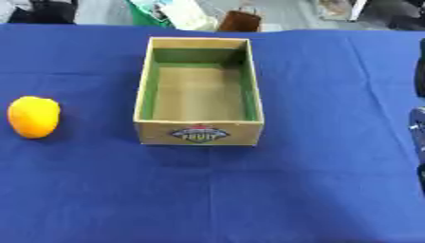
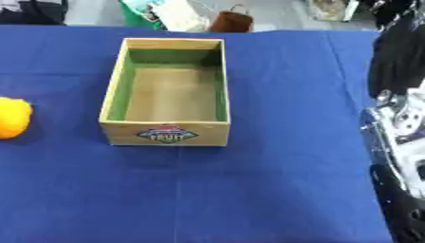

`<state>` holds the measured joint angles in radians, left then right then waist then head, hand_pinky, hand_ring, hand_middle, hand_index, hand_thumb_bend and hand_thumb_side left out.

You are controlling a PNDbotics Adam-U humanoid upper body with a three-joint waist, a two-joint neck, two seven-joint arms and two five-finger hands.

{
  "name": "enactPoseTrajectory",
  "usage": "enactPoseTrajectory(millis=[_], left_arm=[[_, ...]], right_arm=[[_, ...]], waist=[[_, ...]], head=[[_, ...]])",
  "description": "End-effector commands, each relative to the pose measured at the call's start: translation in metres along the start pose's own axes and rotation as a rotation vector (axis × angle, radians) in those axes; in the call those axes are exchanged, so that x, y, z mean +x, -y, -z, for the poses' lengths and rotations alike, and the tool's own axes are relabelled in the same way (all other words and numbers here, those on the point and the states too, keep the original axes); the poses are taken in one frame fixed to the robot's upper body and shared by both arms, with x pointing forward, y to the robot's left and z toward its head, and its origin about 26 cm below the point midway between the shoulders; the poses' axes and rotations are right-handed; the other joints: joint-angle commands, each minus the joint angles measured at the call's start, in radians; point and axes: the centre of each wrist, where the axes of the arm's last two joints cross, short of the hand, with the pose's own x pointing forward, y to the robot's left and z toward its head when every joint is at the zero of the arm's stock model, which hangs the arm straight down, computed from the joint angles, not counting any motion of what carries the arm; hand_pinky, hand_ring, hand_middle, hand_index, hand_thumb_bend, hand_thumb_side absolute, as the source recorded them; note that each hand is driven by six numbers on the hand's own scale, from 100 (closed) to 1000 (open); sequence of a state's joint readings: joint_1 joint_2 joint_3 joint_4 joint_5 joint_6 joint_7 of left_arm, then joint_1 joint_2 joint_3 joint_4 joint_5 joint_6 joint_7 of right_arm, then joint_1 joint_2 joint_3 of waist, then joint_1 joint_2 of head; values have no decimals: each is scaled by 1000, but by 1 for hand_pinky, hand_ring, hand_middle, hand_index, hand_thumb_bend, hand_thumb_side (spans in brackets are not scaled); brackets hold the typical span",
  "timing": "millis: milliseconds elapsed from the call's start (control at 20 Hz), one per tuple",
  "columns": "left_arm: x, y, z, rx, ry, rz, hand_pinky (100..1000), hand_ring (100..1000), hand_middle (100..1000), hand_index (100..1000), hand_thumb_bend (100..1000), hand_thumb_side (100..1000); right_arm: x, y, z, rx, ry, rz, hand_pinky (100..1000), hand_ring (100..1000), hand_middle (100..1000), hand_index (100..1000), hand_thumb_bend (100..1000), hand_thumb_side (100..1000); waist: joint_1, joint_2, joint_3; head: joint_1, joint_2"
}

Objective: Pick up objects on the table and place them in the box.

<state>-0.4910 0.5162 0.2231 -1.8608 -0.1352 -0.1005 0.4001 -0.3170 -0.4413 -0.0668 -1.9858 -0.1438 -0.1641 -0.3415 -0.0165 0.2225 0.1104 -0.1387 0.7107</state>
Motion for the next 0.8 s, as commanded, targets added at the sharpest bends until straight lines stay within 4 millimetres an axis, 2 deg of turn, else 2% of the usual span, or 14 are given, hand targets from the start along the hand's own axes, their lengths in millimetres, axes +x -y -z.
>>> enactPoseTrajectory(millis=[50, 150, 300, 450, 550, 650, 700, 800], left_arm=[[1, -10, 24, -78, 49, 124, 539, 606, 614, 753, 100, 659], [-6, -13, 31, -138, 29, 203, 535, 606, 620, 760, 100, 673], [-18, -13, 36, -254, -16, 331, 549, 620, 656, 821, 100, 762], [-31, -14, 39, -375, -65, 467, 565, 638, 675, 875, 100, 815], [-44, -20, 43, -465, -113, 595, 583, 659, 699, 909, 140, 866], [-62, -30, 60, -642, -164, 839, 598, 676, 717, 922, 192, 920], [-67, -32, 66, -713, -170, 933, 615, 691, 730, 928, 284, 959], [-75, -33, 71, -839, -205, 1045, 639, 717, 751, 942, 467, 964]], right_arm=[[7, 6, 6, 35, 20, -55, 758, 752, 724, 801, 100, 1000], [7, 7, 5, 52, 9, -76, 759, 754, 727, 804, 100, 1000], [7, 7, 5, 70, 2, -95, 760, 753, 727, 803, 100, 1000], [7, 7, 5, 78, 0, -98, 761, 753, 726, 803, 100, 1000], [7, 6, 6, 80, 0, -94, 761, 753, 725, 802, 100, 1000], [7, 4, 5, 82, -2, -86, 760, 752, 724, 802, 100, 1000], [7, 4, 5, 81, -4, -86, 758, 752, 724, 802, 100, 1000], [6, 4, 5, 79, -7, -87, 758, 752, 723, 802, 100, 1000]], waist=[[9, -20, 5], [14, -22, 8], [21, -23, 4], [21, -22, -5], [18, -21, -16], [13, -21, -25], [11, -21, -26], [8, -21, -26]], head=[[-11, -6], [-12, -3], [-8, 3], [-3, 7], [-1, 5], [7, 2], [10, 0], [21, -9]])
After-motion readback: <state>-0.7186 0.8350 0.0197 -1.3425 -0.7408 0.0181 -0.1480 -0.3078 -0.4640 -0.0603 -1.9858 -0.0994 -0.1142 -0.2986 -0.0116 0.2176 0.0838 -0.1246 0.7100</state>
